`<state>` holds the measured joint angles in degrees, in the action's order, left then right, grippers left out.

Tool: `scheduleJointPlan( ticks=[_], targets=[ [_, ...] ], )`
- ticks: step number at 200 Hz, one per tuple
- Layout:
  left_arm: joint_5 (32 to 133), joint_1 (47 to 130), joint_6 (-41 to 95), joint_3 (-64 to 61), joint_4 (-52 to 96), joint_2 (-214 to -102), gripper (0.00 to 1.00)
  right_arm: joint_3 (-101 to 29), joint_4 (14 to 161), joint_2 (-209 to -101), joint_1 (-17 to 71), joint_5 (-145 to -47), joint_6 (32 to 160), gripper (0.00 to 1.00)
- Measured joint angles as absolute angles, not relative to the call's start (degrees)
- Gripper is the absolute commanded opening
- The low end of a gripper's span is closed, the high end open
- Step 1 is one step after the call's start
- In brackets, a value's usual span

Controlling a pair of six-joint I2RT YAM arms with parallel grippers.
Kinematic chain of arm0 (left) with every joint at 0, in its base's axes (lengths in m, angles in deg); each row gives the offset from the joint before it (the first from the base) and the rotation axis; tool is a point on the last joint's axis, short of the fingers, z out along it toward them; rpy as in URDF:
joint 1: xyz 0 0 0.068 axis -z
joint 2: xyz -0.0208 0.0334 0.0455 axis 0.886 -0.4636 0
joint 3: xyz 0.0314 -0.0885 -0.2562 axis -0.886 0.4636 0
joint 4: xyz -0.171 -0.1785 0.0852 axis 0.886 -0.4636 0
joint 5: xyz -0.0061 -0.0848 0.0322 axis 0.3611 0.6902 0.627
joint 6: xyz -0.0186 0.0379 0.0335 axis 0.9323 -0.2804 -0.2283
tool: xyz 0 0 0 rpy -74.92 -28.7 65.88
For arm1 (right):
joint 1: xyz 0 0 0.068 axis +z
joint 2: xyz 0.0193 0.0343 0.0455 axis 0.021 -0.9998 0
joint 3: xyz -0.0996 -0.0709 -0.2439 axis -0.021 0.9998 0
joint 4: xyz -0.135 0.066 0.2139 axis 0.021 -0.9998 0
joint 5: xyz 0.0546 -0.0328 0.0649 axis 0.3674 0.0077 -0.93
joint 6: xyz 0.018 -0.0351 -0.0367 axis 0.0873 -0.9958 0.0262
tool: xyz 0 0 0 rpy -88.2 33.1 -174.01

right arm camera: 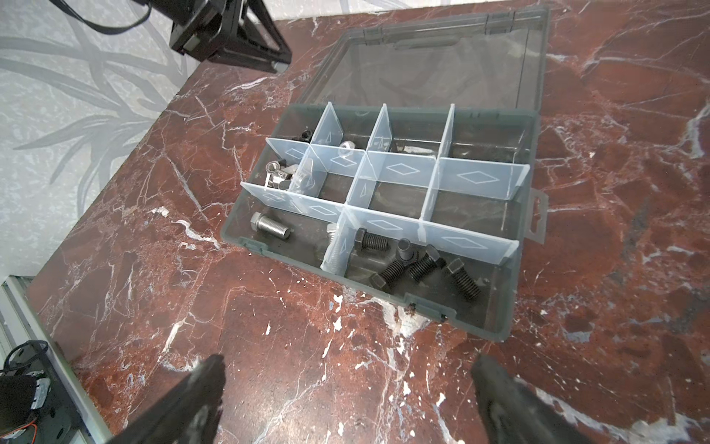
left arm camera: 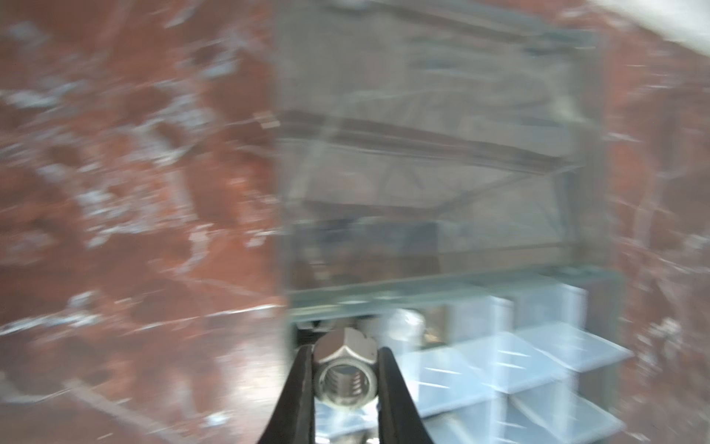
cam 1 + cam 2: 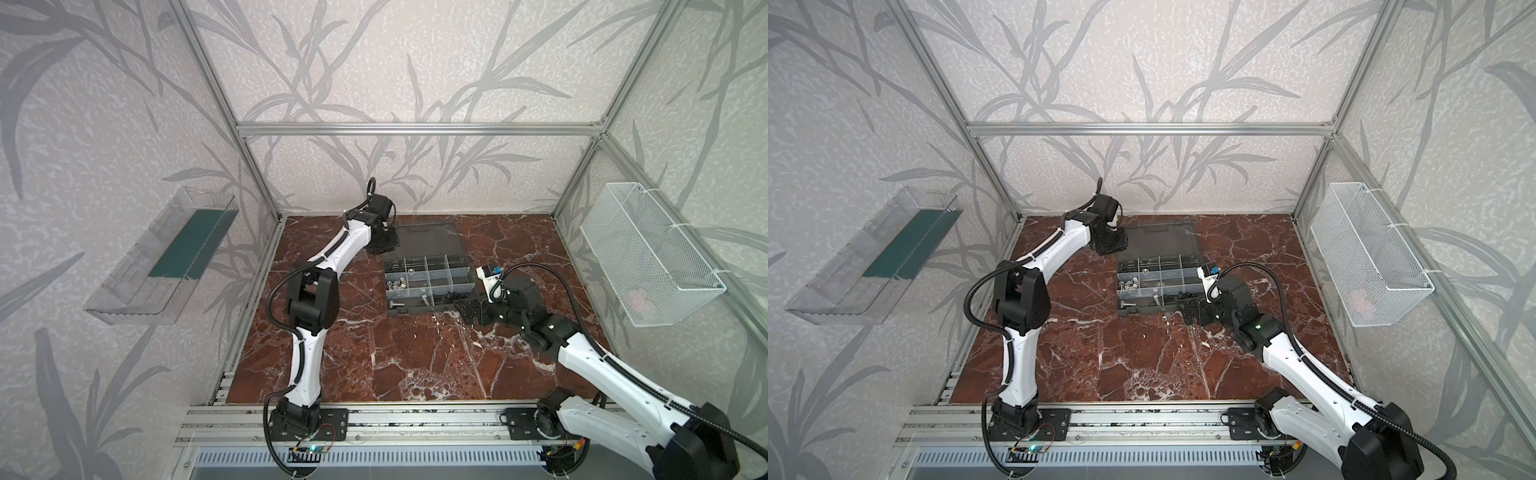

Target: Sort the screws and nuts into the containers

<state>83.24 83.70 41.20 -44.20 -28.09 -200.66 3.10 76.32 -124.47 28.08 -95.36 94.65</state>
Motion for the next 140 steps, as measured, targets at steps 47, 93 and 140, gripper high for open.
scheduleJointPlan(
  ticks=[47,93,140],
  targets=[
    [84.4,88.2,42.7,-50.3,-28.3,-206.6,0.21,3.1,75.9,-122.9,27.2,-95.2,94.6,0.99],
    [84.8,89.0,43.5,-49.0,-29.1,-208.9,0.33,3.1,75.9,-122.8,26.9,-95.2,94.7,0.99],
    [85.2,90.2,43.6,-48.9,-28.7,-208.9,0.46,3.1,75.9,-123.0,26.8,-94.9,94.7,0.99]
  ],
)
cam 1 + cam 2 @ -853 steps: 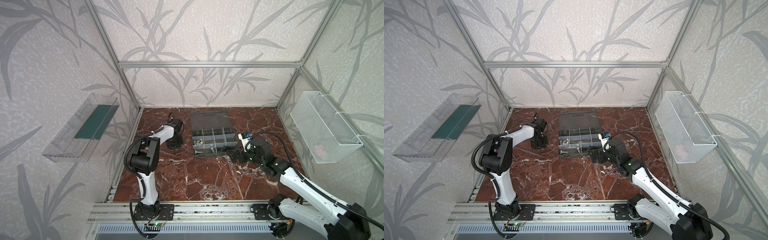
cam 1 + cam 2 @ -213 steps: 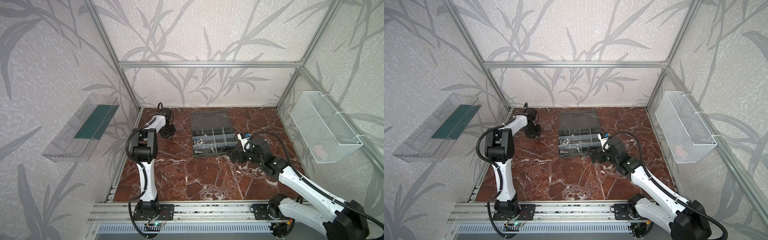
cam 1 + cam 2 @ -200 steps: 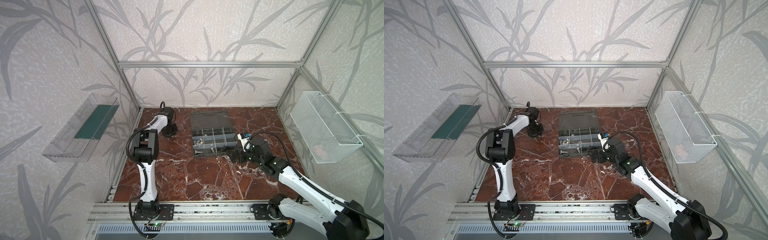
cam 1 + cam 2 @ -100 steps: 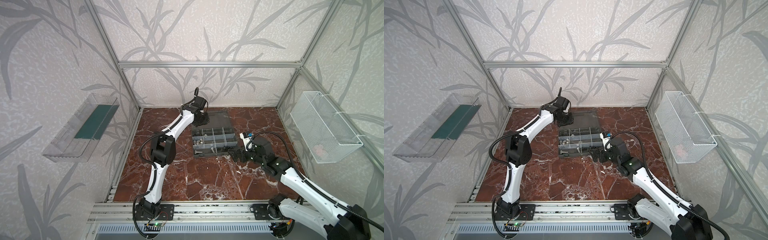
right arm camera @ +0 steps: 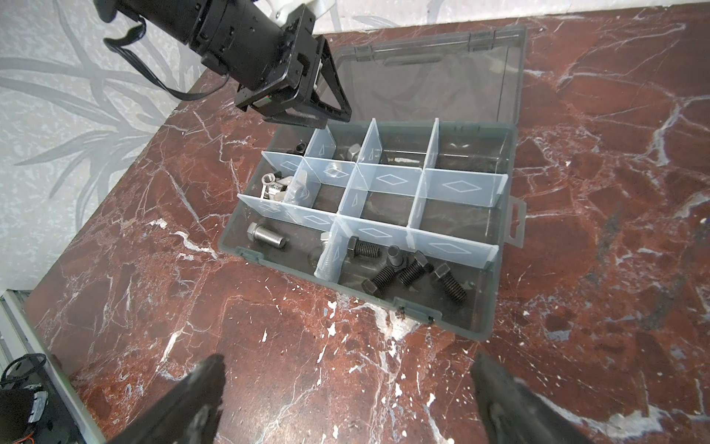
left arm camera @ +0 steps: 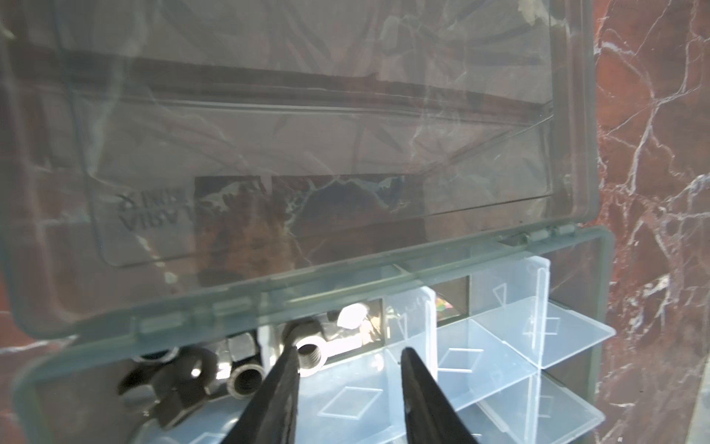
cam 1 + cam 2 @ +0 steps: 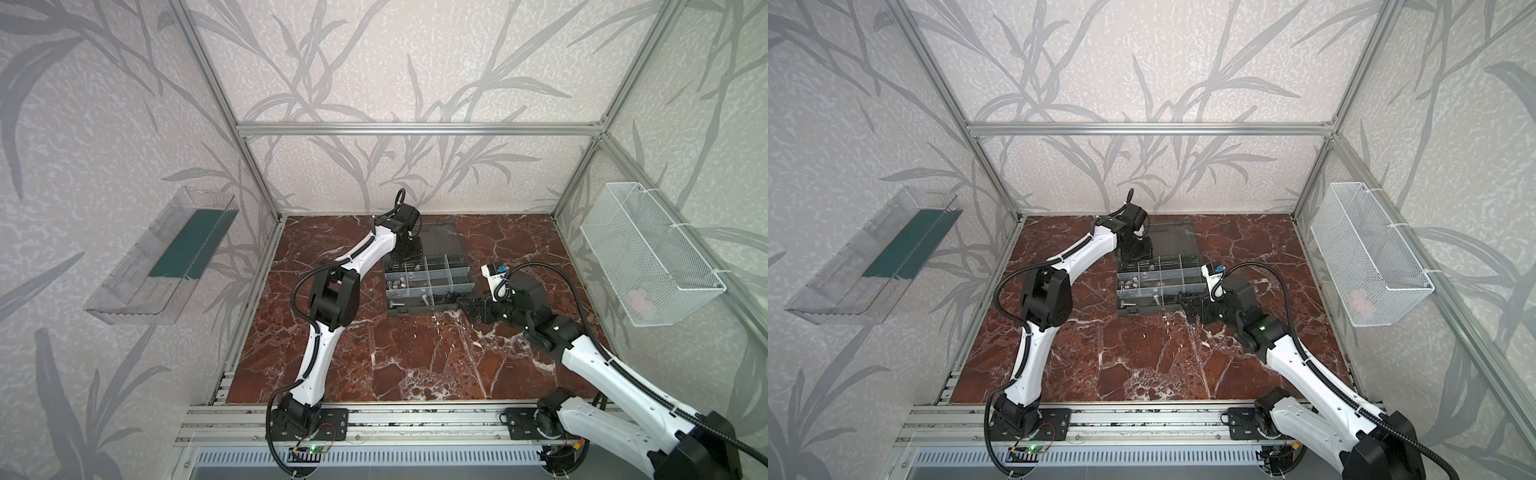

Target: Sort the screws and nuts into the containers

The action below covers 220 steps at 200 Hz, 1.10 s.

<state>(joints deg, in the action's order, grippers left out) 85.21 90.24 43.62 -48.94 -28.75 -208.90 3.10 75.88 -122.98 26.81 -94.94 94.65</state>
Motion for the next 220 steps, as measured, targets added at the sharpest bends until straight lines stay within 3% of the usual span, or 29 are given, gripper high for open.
scheduleJointPlan(
  ticks=[51,81,123,156,183,220],
  targets=[
    [83.3,90.7,42.2,-44.8,-27.7,-204.4,0.67,3.1,75.2,-122.9,26.7,-88.1,94.6,0.99],
    [77.6,89.2,39.1,-33.9,-25.2,-191.4,0.99,3.4,77.2,-122.9,23.7,-75.1,93.1,0.99],
    [61.5,78.0,35.3,-8.9,-15.6,-164.1,0.99,14.4,96.2,-123.9,18.8,-58.9,84.1,0.99],
    [47.4,67.7,30.9,24.1,3.2,-146.7,1.00,19.9,111.7,-137.1,16.1,-53.3,77.8,0.99],
    [44.6,64.4,28.0,39.8,19.1,-147.9,0.99,23.8,128.9,-147.1,16.0,-53.4,72.9,0.99],
    [42.5,62.7,23.3,42.1,42.2,-160.6,0.99,27.2,149.5,-157.0,16.0,-55.3,69.5,0.99]
  ],
)
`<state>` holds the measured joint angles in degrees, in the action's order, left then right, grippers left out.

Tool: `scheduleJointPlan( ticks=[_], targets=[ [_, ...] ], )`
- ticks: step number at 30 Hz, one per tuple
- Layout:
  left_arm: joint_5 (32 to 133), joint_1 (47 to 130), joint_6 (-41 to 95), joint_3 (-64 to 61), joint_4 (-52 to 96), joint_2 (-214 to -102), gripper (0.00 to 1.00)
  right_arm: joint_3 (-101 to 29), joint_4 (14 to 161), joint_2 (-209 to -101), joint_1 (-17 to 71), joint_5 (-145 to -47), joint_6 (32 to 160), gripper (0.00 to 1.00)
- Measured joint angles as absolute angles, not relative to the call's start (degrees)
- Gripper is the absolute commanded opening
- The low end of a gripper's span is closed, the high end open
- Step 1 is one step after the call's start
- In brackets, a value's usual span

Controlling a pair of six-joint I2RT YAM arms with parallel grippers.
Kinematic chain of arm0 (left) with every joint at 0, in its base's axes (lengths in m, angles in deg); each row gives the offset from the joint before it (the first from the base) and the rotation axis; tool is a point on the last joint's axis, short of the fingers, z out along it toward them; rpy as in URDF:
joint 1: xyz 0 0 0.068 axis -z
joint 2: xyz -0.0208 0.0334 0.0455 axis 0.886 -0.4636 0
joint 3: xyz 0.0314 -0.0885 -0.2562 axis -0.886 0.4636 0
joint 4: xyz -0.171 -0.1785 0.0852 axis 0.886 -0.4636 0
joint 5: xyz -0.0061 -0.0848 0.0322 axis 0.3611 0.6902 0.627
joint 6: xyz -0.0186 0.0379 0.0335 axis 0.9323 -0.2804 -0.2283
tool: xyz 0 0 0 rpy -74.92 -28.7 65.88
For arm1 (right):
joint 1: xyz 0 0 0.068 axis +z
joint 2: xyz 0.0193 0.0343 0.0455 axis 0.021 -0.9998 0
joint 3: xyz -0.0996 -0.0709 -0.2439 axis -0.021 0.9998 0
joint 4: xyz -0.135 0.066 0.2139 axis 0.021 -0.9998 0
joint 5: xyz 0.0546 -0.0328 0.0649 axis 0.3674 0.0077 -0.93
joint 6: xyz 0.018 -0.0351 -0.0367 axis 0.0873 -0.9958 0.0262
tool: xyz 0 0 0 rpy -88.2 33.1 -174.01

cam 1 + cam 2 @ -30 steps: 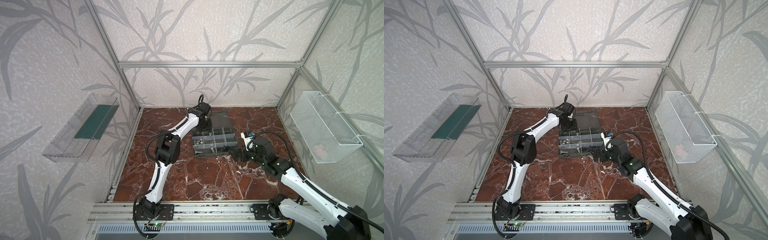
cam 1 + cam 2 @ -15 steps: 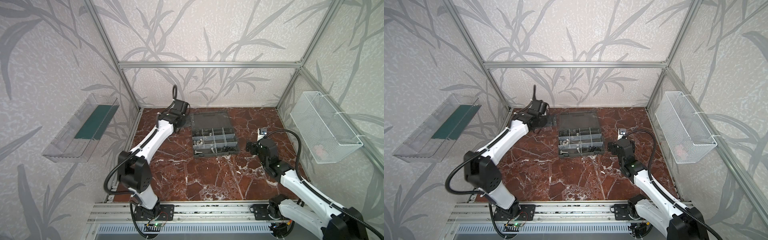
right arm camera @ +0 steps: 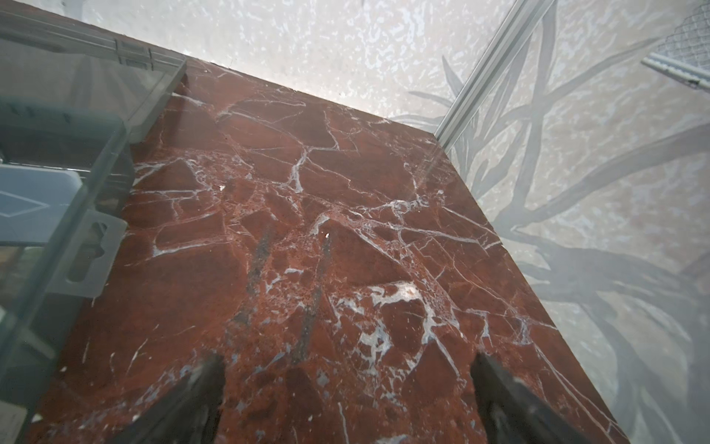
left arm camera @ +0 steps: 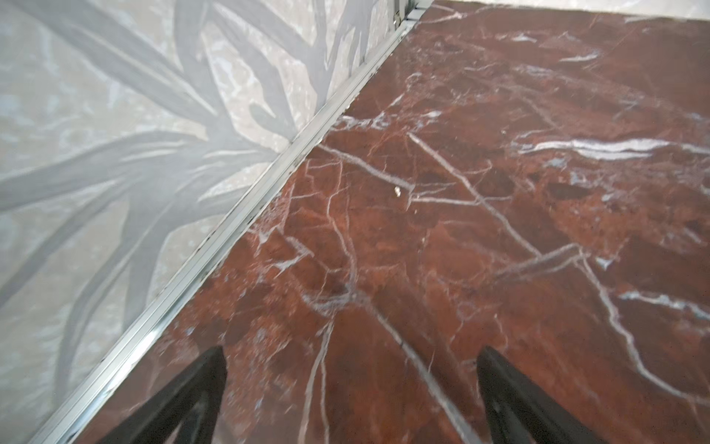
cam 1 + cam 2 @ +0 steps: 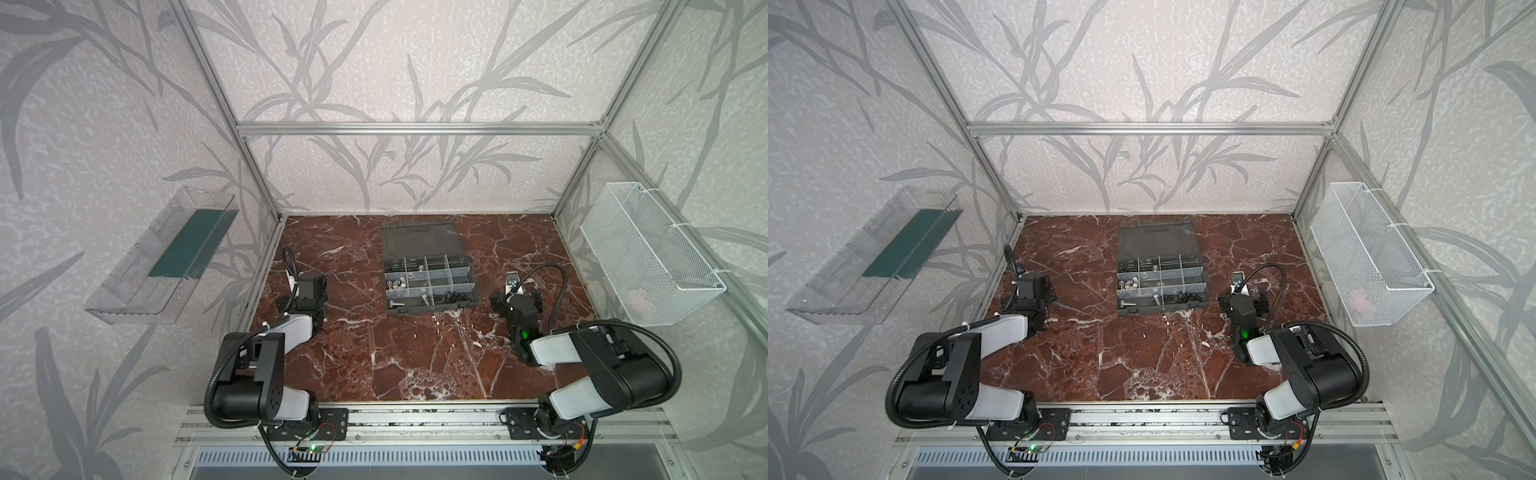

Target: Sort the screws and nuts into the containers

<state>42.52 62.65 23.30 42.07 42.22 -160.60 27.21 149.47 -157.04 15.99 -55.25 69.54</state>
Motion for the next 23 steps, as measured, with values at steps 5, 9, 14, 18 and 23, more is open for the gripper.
scheduleJointPlan(
  ticks=[5,9,14,18,23],
  targets=[
    [42.8,64.4,19.3,42.9,52.2,-163.7,0.99,28.2,157.8,-159.6,16.0,-58.2,67.9,0.99],
    [47.4,64.6,17.0,45.7,61.9,-163.9,0.99,28.3,161.2,-160.2,13.3,-62.8,68.6,0.99],
    [51.1,63.8,16.1,50.0,66.2,-165.4,0.99,28.0,160.5,-161.3,11.0,-65.7,70.2,0.99],
    [51.7,64.1,15.2,49.9,70.0,-165.9,0.99,27.9,160.5,-161.3,10.9,-66.8,70.7,0.99],
    [52.1,64.7,14.4,49.9,71.9,-166.2,0.99,27.8,160.5,-161.3,10.9,-67.1,71.0,0.99]
  ],
)
